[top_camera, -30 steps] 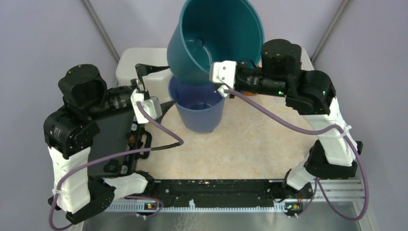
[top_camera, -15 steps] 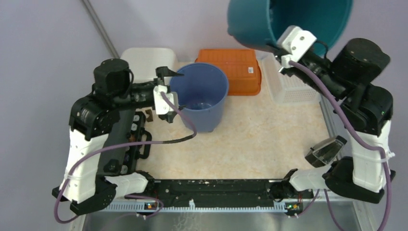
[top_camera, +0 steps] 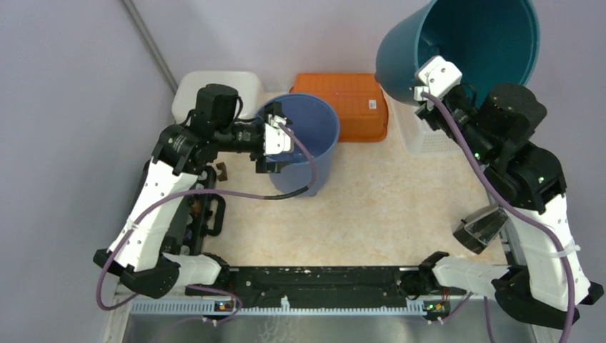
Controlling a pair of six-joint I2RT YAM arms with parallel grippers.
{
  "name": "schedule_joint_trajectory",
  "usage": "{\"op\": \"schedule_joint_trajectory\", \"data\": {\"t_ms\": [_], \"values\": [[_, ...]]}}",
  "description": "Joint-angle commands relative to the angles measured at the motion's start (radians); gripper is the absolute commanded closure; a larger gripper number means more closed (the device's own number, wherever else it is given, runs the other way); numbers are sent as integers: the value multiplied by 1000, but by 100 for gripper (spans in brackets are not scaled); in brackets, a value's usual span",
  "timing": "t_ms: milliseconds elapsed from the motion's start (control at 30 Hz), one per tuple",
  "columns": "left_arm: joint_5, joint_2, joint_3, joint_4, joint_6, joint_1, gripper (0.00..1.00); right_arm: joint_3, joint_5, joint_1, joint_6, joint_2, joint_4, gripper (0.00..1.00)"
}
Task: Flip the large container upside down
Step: Place the container at the center of the board.
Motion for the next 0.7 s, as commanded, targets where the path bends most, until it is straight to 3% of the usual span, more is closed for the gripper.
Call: {"op": "schedule_joint_trajectory", "data": {"t_ms": [0, 300, 667], "values": [[56, 4, -39, 1, 40, -16, 1, -75, -12, -37, 31, -71, 167, 100], [62, 4, -159, -75, 106, -63, 1, -355, -49, -44, 147, -173, 248, 100], [-91, -30, -330, -9, 107, -105, 1, -641, -114, -87, 298, -253, 428, 100]]}}
